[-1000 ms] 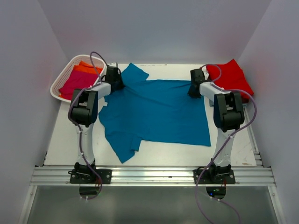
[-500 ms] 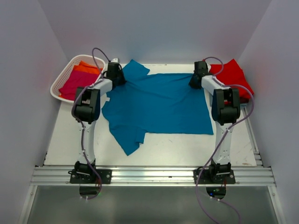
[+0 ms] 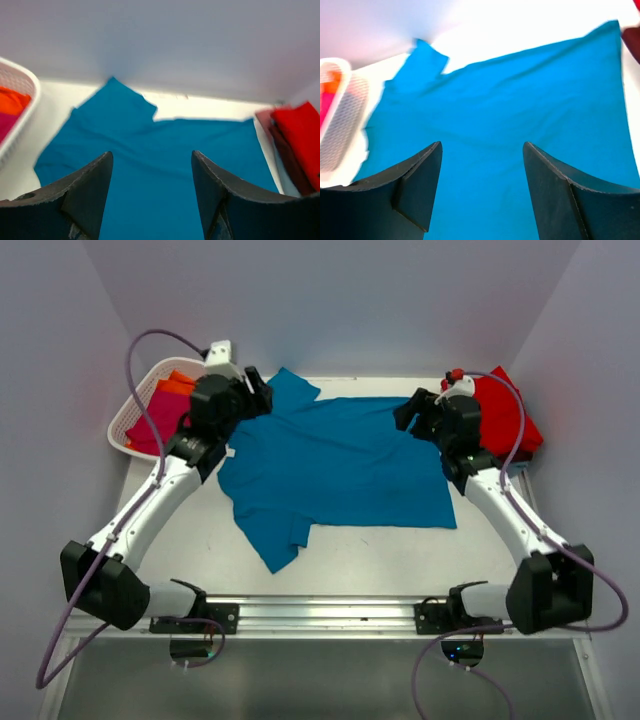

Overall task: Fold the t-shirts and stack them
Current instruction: Flatten out the tshirt, then grap the side of the flattened tshirt closest away from the robot with both arms

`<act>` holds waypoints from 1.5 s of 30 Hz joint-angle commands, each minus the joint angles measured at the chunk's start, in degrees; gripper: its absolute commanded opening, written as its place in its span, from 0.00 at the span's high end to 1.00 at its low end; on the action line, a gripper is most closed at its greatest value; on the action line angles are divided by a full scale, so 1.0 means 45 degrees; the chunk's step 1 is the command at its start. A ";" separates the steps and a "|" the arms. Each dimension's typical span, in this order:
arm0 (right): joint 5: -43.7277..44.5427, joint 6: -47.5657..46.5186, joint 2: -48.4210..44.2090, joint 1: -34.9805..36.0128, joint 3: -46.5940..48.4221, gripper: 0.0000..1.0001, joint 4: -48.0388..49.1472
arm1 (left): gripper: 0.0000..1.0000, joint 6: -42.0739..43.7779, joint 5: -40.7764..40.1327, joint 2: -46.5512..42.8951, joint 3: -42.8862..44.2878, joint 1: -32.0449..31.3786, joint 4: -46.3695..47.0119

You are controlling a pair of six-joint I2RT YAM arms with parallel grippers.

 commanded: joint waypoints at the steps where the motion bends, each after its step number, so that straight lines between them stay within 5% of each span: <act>1: 0.1000 -0.0430 -0.1930 0.0644 -0.1369 0.30 -0.1370 | 0.36 0.0074 -0.1744 0.0584 -0.1693 -0.1930 -0.5957; 5: 0.1255 -0.0429 -0.3144 0.0722 -0.1706 0.30 -0.3240 | 0.38 -0.1273 -0.3076 0.0312 -0.3138 -0.3906 -0.8702; 13: 0.1393 -0.0605 -0.3867 0.0762 -0.1510 0.30 -0.4595 | 0.39 -0.5137 -0.2688 -0.0588 -0.3844 -0.7638 -1.2179; 19: 0.1432 -0.0527 -0.3790 0.0742 -0.1646 0.30 -0.4712 | 0.43 -0.6353 -0.1538 -0.0413 -0.4702 -0.9259 -1.1718; 30: 0.1549 -0.0527 -0.3750 0.0762 -0.1666 0.30 -0.4810 | 0.45 -0.6355 -0.1086 0.0641 -0.6010 -0.9789 -0.9802; 45: 0.1568 -0.0663 -0.3751 0.0762 -0.1627 0.35 -0.4829 | 0.50 -0.5730 -0.2628 0.1463 -0.5992 -0.9516 -0.9038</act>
